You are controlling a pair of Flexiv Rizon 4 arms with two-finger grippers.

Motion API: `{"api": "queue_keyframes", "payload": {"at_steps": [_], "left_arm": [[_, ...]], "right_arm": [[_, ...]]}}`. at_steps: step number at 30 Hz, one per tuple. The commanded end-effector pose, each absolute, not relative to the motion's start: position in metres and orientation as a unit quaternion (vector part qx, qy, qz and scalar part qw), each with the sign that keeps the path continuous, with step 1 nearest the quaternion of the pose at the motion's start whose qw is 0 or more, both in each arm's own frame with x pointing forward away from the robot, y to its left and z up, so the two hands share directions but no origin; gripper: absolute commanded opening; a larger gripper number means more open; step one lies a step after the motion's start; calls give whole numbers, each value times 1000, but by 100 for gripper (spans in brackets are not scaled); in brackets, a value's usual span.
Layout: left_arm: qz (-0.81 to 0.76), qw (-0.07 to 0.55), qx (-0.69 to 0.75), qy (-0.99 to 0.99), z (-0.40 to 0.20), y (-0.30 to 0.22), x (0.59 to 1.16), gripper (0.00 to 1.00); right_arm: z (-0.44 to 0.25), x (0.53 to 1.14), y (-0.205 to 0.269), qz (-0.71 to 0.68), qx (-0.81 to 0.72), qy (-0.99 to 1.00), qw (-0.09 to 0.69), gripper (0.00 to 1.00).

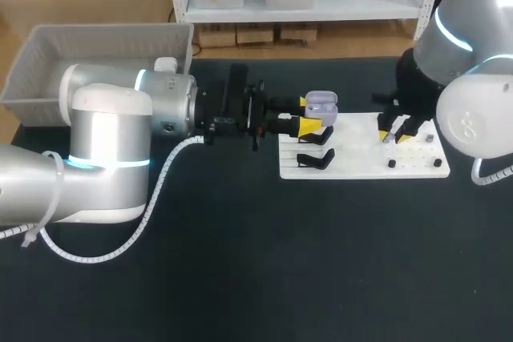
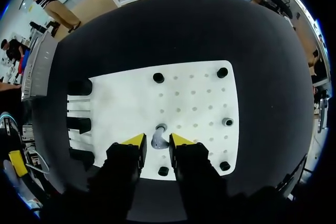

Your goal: Pick up each earbud case from the left stands, insert the matching earbuds, close the lid, and place the case in the box.

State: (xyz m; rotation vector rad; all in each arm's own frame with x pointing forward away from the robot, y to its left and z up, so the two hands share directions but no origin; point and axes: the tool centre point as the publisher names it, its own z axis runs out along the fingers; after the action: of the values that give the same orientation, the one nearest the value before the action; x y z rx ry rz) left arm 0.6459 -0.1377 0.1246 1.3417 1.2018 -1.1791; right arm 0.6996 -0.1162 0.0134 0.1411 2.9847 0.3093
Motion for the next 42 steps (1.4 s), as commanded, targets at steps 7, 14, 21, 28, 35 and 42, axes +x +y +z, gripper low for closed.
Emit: {"api": "queue_keyframes", "payload": {"at_steps": [7,14,21,28,35,42], "left_arm": [[-481,475,548,492,124,-138,646,0],[-481,475,548,492,124,-138,646,0],[-481,475,548,492,124,-138,646,0],[-481,475,548,492,124,-138,646,0],[-481,475,548,492,124,-138,646,0],[-481,475,548,492,124,-138,646,0]], "right_arm": [[12,699,-118,102,52,991,68,0],[26,692,-120,101,51,990,80,0],[70,674,-121,96,41,988,114,0],[134,653,-118,100,5,986,130,0],[194,634,-102,93,-54,987,117,0],[217,619,-67,79,-117,987,73,0]]}}
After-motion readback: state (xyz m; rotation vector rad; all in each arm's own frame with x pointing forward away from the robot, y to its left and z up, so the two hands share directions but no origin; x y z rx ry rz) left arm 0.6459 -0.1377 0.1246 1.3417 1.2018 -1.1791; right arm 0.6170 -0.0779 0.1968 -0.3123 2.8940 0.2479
